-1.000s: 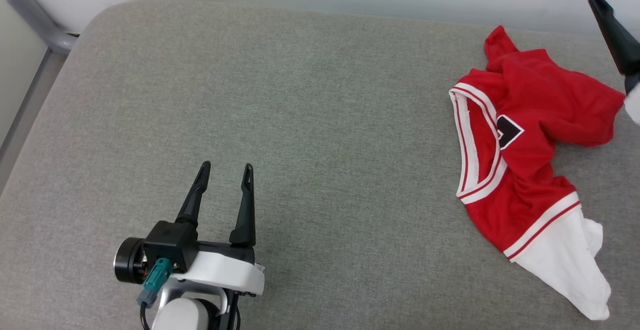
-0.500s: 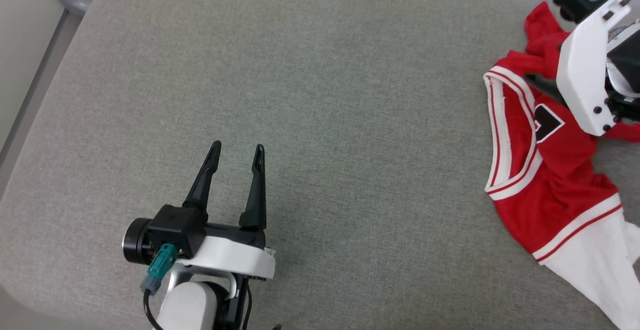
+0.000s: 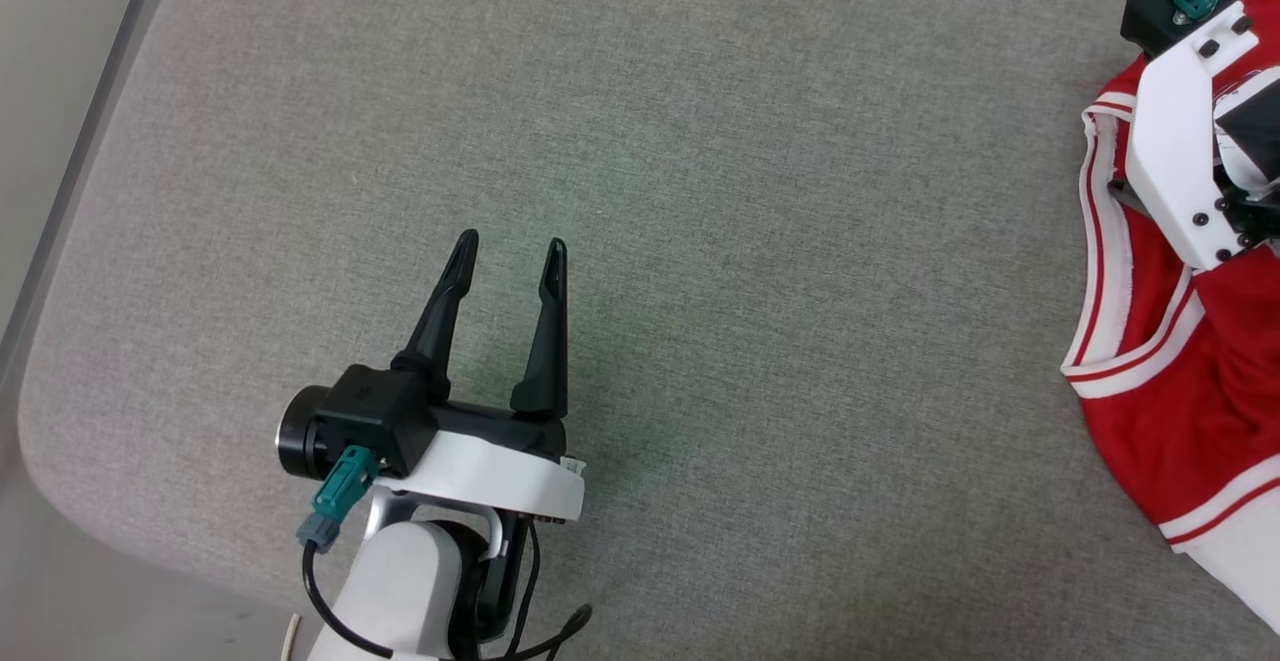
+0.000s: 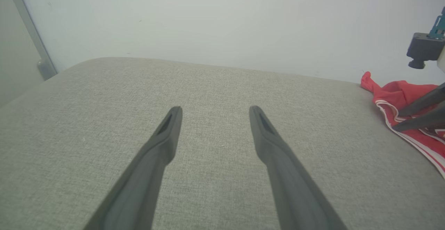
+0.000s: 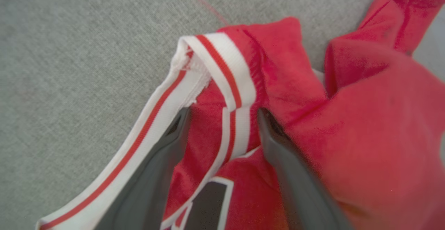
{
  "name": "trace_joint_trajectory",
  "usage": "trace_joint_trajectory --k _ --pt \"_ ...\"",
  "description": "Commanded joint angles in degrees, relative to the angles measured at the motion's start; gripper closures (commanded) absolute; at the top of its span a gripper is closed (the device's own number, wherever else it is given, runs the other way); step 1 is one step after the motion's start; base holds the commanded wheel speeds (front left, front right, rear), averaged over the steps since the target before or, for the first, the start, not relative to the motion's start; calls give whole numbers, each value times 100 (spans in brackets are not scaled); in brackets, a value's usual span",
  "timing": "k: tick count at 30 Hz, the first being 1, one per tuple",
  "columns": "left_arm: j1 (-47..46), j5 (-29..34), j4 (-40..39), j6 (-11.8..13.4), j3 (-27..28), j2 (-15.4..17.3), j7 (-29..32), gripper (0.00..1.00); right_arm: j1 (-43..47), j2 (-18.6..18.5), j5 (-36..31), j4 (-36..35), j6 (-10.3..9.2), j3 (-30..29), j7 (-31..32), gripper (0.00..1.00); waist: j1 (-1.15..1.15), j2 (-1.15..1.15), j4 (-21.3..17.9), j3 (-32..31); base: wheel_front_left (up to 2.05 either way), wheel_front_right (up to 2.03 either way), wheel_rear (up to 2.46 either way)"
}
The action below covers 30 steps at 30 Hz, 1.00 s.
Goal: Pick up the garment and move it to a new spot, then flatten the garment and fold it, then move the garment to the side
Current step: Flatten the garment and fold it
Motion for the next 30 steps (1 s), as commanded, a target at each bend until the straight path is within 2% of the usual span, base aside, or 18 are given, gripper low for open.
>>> trace_joint_trajectory --k 1,7,8,9,15,21,30 --pt "-75 -32 6 16 -20 -3 -15 0 215 60 25 81 2 235 66 0 0 0 67 66 0 0 0" --pt "-94 -50 57 58 -5 -2 -15 0 423 113 247 255 10 628 -222 0 0 0 52 49 0 0 0" --pt "-90 -29 66 55 10 -3 -15 0 349 113 232 248 10 639 -372 66 0 0 33 26 0 0 0" --pt "-89 -8 81 46 24 -3 -15 0 265 112 237 238 9 631 -547 100 0 0 12 -4 0 0 0" --pt "44 100 148 7 138 -2 -15 0 -96 12 353 27 4 577 -1733 100 0 0 -145 -337 0 0 0" --pt "309 226 177 1 341 -2 -15 0 -108 -293 715 -484 -2 593 -2763 100 0 0 -361 -785 0 0 0" --pt "634 287 179 -38 494 -2 -15 0 91 -717 901 -1129 -2 294 -3741 100 0 0 -493 -1219 0 0 0"
